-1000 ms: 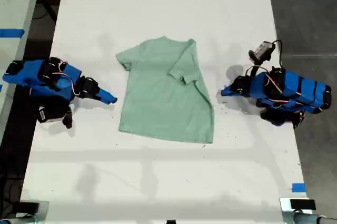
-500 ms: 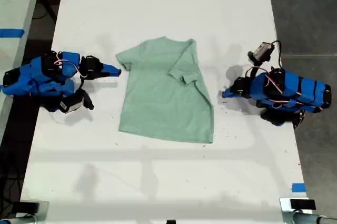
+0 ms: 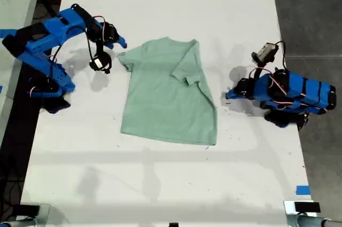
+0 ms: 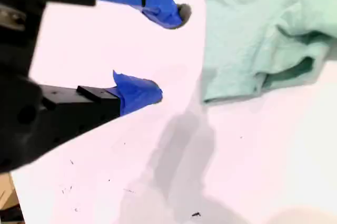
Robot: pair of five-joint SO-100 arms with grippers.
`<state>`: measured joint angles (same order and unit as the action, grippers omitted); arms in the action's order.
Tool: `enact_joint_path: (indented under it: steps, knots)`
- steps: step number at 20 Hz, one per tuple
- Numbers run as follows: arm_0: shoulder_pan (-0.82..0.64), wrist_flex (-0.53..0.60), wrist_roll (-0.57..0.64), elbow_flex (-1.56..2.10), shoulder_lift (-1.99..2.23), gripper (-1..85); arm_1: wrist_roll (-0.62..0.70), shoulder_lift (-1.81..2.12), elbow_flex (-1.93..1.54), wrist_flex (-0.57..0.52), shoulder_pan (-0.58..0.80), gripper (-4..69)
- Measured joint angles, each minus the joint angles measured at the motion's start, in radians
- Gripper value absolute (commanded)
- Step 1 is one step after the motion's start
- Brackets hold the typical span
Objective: Fold t shirt
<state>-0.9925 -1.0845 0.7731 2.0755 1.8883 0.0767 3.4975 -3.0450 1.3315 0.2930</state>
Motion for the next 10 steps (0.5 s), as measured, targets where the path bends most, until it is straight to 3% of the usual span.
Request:
enact_joint_path:
  steps: [3,10]
  knots:
    - [0.0,0.025,0.008,-0.017,-0.19,19.5,0.0,0.0,0.0,0.0,0.0,-1.1]
    - [0.051,0.044,0.002,-0.02,-0.204,17.1,0.0,0.0,0.0,0.0,0.0,-1.1]
